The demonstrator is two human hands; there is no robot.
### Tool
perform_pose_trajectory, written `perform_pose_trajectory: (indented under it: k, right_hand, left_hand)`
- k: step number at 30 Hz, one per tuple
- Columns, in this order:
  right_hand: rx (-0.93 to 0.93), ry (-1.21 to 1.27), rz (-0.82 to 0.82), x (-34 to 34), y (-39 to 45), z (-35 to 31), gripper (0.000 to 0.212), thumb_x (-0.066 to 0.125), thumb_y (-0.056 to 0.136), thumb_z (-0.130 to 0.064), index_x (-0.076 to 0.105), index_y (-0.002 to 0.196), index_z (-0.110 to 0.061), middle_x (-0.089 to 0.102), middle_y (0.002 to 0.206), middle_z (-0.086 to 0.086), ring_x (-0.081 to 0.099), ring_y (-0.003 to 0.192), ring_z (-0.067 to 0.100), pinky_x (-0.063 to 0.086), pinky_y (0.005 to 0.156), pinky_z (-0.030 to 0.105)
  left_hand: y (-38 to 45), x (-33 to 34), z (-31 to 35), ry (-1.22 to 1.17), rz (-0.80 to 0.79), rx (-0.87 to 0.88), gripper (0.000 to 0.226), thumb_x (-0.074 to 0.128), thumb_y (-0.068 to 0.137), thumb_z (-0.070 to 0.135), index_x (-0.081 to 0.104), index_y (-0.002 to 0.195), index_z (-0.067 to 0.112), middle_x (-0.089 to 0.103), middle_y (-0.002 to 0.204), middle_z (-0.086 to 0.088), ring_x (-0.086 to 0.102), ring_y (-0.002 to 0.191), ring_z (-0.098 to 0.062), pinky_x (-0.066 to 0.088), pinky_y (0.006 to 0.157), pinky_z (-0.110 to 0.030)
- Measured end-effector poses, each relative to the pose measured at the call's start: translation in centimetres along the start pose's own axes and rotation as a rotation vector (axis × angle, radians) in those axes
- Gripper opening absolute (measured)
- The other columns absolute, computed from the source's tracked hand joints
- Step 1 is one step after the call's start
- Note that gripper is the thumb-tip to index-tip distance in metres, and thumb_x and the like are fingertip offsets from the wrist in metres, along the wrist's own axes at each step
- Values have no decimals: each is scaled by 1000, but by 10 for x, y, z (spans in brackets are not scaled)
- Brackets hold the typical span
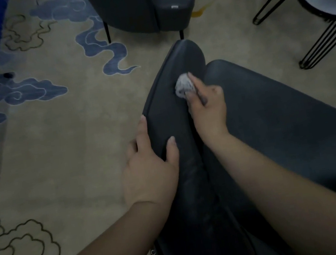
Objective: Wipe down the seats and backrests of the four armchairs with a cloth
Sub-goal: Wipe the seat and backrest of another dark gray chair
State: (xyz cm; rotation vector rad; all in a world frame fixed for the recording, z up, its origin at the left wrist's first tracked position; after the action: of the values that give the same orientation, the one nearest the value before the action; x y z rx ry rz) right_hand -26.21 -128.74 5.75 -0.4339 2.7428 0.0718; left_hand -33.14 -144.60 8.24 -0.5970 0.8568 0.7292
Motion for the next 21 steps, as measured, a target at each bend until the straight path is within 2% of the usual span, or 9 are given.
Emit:
perform_pose_trajectory:
  k: [2, 5, 7, 9, 12, 14, 18, 21]
  right_hand:
    - [11, 16, 23, 4, 9, -2, 38, 55, 94, -12, 56, 130, -23, 44, 102, 13, 49, 70, -9, 35, 71, 0]
    - [-7, 12, -83, -3, -13, 0, 42, 55, 94, -10, 54, 134, -22, 54, 91, 15, 51, 68, 1, 41, 70, 10]
    - [-11, -24, -139, -12, -44, 3, 44, 56, 93, -10, 52, 134, -23, 54, 88, 18, 51, 66, -2, 38, 68, 4]
    - [36, -46, -188, -21, -81, 4, 45, 57, 93, -12, 51, 134, -29, 52, 92, 21, 52, 71, 2, 36, 71, 1]
    - [98, 8, -238, -40, -128, 3, 49, 60, 91, -10, 49, 129, -40, 46, 91, 6, 51, 74, -2, 35, 76, 0]
    - [123, 1, -286, -52, -150, 3, 49, 61, 90, -8, 50, 126, -41, 44, 88, 0, 50, 72, -3, 37, 74, 1]
    - [158, -47, -403, -76, -182, 2, 46, 65, 88, -11, 56, 117, -46, 44, 87, -3, 51, 72, -5, 40, 72, 3]
    - [216, -67, -455, -92, -184, -1, 42, 67, 87, -13, 60, 110, -48, 41, 88, -5, 52, 77, 0, 41, 72, 4]
  left_hand:
    - [0, 0, 0, 8, 14, 4, 67, 36, 87, 64, 8, 146, 47, 45, 137, 0, 57, 107, -26, 35, 74, -29]
    - [0, -1, 1, 33, 36, 8, 62, 32, 90, 61, 10, 146, 47, 47, 137, -1, 58, 105, -25, 33, 73, -29]
    - [0, -1, 1, 20, 42, 12, 60, 33, 92, 57, 12, 146, 45, 48, 137, -3, 57, 105, -26, 34, 73, -30]
    - [0, -2, 1, -30, 32, 5, 59, 36, 93, 52, 15, 148, 42, 49, 135, -7, 56, 108, -30, 40, 79, -36]
    - [1, -2, 2, -92, 6, -7, 58, 39, 95, 47, 18, 149, 39, 49, 134, -12, 53, 112, -33, 42, 88, -40]
    - [1, -4, 2, -118, -14, -14, 57, 39, 96, 46, 18, 149, 39, 49, 134, -13, 52, 114, -34, 41, 92, -41]
    - [-2, -9, 0, -159, -126, 9, 60, 38, 98, 44, 11, 151, 39, 42, 142, -13, 48, 122, -33, 38, 98, -41]
    - [-2, -19, -1, -217, -266, -7, 62, 38, 98, 46, 10, 152, 34, 30, 152, -10, 37, 134, -29, 31, 108, -40]
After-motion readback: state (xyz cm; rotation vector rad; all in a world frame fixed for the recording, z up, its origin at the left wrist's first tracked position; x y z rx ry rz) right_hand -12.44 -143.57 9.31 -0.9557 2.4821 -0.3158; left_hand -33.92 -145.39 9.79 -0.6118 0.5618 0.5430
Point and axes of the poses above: each hand's wrist, its own y-axis towards the middle knuckle, its own x-axis out of the palm, z = x × y, the point moved 3 cm from there along y, towards the middle knuckle
